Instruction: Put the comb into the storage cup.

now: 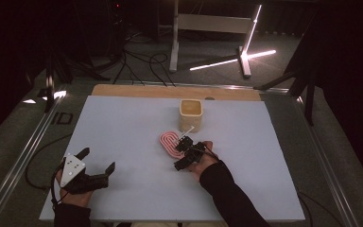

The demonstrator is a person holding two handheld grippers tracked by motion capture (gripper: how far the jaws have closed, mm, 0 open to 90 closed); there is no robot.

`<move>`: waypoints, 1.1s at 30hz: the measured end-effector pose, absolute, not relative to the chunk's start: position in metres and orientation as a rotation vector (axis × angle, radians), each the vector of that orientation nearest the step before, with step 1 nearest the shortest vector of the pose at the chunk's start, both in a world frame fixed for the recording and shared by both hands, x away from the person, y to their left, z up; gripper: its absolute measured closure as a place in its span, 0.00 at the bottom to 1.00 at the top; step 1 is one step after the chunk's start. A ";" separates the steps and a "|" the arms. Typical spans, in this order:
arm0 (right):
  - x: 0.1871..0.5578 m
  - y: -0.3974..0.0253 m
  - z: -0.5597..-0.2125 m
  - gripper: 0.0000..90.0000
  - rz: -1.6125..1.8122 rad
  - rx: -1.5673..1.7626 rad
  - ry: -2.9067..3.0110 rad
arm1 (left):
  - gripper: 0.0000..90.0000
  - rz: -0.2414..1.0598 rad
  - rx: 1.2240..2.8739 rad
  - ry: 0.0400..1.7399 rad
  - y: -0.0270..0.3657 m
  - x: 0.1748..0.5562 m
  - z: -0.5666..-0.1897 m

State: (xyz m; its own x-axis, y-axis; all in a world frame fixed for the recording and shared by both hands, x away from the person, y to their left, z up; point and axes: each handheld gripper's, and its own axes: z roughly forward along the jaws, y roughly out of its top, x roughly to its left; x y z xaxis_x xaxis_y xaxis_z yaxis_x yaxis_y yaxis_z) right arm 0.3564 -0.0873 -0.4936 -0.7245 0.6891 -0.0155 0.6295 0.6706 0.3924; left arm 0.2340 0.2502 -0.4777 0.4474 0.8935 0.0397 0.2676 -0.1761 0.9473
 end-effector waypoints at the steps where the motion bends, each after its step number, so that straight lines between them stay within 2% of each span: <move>1: 0.357 -0.088 -0.494 0.27 0.540 1.076 2.725 | 0.00 0.779 1.693 1.013 0.250 0.234 -0.478; 6: 0.357 -0.087 -0.498 0.41 0.510 1.073 2.756 | 0.00 0.777 1.695 1.014 0.251 0.234 -0.478; 11: 0.358 -0.086 -0.497 0.50 0.517 1.056 2.767 | 0.00 0.777 1.695 1.016 0.250 0.234 -0.478; 20: 0.361 -0.087 -0.496 0.60 0.526 1.130 2.755 | 0.00 0.775 1.695 1.017 0.250 0.235 -0.479; 33: 0.360 -0.084 -0.495 0.67 0.508 1.122 2.753 | 0.00 0.773 1.703 1.019 0.250 0.235 -0.479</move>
State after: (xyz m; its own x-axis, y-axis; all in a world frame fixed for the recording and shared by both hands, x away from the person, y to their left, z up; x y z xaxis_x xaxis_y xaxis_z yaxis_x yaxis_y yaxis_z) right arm 0.3602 -0.0844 -0.4953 -0.7163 0.6977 0.0108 0.6556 0.6676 0.3529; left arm 0.2352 0.2502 -0.4794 0.4479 0.8932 0.0386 0.2775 -0.1799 0.9437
